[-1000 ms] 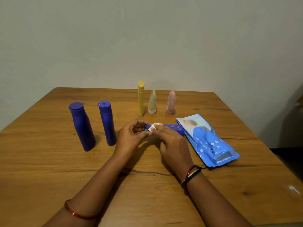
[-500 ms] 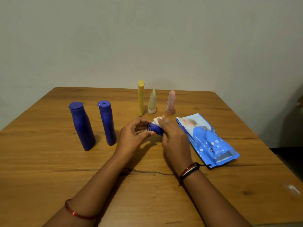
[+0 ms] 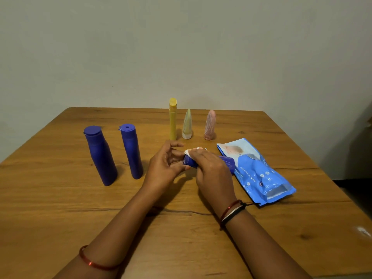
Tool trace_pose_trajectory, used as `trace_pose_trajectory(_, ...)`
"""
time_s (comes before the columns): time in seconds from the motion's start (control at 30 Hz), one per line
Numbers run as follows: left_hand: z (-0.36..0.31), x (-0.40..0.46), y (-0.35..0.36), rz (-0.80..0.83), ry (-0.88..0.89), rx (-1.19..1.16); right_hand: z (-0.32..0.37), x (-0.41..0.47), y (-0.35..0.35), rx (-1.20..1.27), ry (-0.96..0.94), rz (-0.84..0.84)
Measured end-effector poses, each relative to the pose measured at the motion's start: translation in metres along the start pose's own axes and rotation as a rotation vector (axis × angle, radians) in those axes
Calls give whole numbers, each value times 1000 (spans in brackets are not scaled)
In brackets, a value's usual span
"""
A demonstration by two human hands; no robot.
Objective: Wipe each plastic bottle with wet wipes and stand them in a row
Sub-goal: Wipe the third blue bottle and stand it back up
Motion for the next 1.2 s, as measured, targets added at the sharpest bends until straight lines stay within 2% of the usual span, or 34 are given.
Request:
trace_pose_trajectory(0.2,0,0,2,-16,10,-14,0,4,3,-91,104,113)
trace_pose_trajectory(0.47,1,0,2,-42,25,53,-1,-4,-9,14,-7,8)
trace_pose_trajectory(0.6,1,1,-2,-71,17,29,-3,-6,-14,-13,-72,-6)
trace_pose_trajectory(0.7,2,2,-3,-56,10,30,-10,-4,-16,3,9,-42)
trace_pose_trajectory(0.83,4,3,-3,-33,3,98,-16,-1,-15,-20,193,17)
trace_pose_trajectory(0.9,3,2,-2,-23,4,124,-14,0,-13,-51,218,35)
trace_pose_trajectory(1.03,4,1,-1,-40,-25,68,-6,1,-3,-7,86,84)
trace_pose_trajectory(1.2,7,2,-3,-78,-37,83,-5,-6,-7,67,48,80)
Point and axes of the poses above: each hand's wrist, its own x-axis towards the middle knuckle, its own y-axis out of the palm, z = x × y, the point moved 2 cm from there along x, towards the middle knuckle, and after that the axes turned 10 degrees about x, right-handed, at the moved point
